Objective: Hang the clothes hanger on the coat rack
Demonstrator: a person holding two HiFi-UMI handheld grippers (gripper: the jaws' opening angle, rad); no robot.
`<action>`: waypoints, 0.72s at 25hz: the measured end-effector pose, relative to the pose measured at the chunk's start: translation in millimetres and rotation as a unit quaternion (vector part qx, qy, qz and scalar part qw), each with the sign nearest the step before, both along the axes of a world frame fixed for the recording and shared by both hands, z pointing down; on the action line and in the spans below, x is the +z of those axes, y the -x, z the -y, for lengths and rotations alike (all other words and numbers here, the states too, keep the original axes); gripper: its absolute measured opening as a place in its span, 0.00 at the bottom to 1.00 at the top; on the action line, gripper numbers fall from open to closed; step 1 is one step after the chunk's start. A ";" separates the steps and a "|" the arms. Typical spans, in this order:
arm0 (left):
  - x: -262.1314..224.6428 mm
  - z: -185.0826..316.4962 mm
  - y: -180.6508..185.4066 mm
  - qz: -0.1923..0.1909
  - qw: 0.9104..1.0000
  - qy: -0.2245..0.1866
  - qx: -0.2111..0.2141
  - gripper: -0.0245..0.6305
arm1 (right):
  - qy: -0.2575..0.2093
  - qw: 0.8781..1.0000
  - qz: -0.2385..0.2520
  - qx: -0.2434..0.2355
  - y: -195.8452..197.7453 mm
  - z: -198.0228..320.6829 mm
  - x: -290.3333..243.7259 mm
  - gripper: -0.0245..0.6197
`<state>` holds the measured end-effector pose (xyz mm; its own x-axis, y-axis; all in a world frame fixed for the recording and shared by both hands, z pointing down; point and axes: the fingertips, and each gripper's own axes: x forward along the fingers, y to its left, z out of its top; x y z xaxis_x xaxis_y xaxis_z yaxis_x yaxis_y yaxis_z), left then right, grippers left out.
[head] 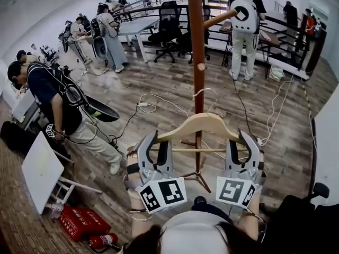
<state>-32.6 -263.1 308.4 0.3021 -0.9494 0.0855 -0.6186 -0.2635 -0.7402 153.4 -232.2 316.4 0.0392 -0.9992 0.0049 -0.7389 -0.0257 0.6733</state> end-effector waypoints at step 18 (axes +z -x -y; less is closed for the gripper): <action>-19.3 35.5 -10.7 -0.007 1.000 -0.005 -0.011 0.25 | -0.009 1.000 -0.001 -0.016 -11.7 40.8 -21.9 0.25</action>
<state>-21.9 -298.6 289.1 0.2821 -0.9566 0.0725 -0.6351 -0.2429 -0.7332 165.1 -273.0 294.5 0.0066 -0.9999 -0.0141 -0.7380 -0.0144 0.6746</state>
